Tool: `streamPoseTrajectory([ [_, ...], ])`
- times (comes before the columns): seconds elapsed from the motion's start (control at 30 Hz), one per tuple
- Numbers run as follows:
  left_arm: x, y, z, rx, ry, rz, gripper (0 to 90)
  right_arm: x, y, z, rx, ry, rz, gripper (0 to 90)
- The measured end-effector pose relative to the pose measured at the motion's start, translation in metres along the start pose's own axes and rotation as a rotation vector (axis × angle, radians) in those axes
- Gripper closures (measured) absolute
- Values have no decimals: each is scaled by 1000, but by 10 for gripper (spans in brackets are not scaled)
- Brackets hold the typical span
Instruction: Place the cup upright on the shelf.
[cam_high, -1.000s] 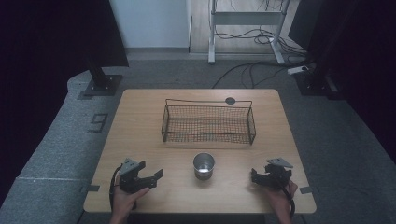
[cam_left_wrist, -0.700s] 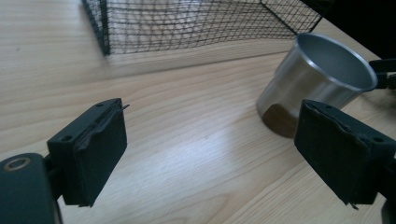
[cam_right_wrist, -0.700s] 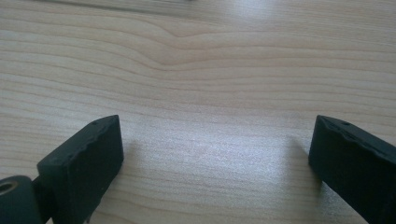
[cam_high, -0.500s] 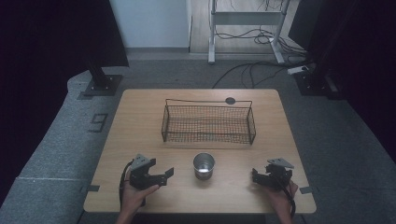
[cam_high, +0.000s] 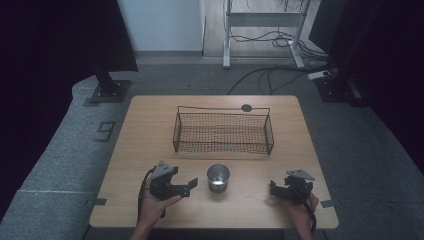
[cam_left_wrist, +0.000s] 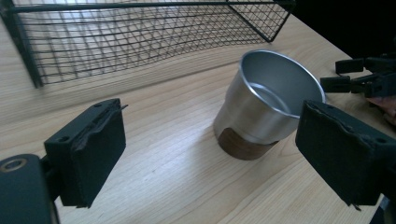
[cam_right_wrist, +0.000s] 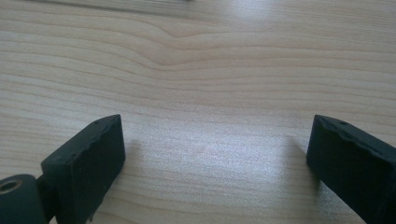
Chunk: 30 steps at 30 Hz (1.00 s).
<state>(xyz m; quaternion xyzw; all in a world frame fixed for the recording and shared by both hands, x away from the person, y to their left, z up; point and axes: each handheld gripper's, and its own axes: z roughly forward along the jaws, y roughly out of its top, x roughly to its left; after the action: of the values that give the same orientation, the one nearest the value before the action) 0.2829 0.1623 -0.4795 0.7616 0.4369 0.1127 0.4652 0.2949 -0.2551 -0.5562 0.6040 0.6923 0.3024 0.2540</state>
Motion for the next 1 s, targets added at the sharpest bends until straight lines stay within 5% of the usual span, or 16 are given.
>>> streamPoseTrajectory([
  [1.0,-35,7,44,59,-31,49,89,0,0,0,1,-3,2,46],
])
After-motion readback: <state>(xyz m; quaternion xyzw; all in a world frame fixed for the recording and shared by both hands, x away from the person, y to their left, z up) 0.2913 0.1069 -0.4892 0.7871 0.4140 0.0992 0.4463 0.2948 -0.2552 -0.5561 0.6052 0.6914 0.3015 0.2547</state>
